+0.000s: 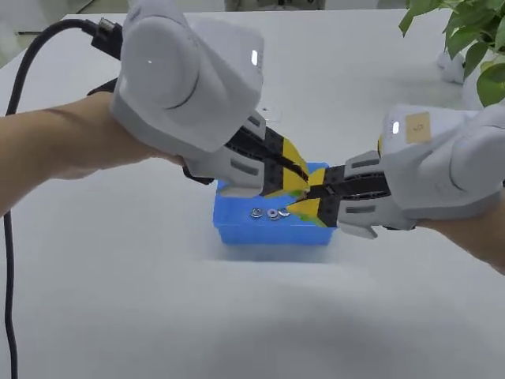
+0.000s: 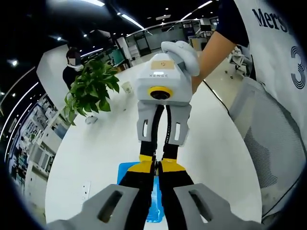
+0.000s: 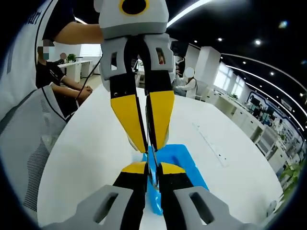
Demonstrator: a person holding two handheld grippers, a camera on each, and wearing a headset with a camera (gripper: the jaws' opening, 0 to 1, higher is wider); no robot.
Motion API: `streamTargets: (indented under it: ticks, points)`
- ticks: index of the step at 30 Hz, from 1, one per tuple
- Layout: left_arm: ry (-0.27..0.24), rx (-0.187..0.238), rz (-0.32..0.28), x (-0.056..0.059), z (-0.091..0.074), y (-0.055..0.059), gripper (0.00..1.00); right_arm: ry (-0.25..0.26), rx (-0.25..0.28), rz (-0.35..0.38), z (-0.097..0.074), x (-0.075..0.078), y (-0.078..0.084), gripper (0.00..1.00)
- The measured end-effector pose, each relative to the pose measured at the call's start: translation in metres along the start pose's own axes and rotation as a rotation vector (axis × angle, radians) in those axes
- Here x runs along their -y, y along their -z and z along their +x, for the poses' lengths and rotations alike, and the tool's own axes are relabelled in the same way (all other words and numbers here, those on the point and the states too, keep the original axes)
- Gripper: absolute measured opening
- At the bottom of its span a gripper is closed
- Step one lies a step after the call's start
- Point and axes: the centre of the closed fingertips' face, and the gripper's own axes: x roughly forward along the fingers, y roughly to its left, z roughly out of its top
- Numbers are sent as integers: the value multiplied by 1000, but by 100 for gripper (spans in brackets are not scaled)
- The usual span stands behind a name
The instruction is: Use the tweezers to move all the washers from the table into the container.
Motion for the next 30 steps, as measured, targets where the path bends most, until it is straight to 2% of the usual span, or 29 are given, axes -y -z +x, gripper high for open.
streamTargets:
  ticks: [15, 19, 30]
  points:
    - [-17, 25, -28, -24, 11, 12, 7, -4, 19, 14, 17, 25, 9, 10]
    - [-17, 24, -42, -34, 17, 25, 7, -13, 19, 20, 23, 30, 14, 10]
    - [-4, 16, -89, -41, 29, 49, 7, -46, 12, 66, 44, 35, 34, 10]
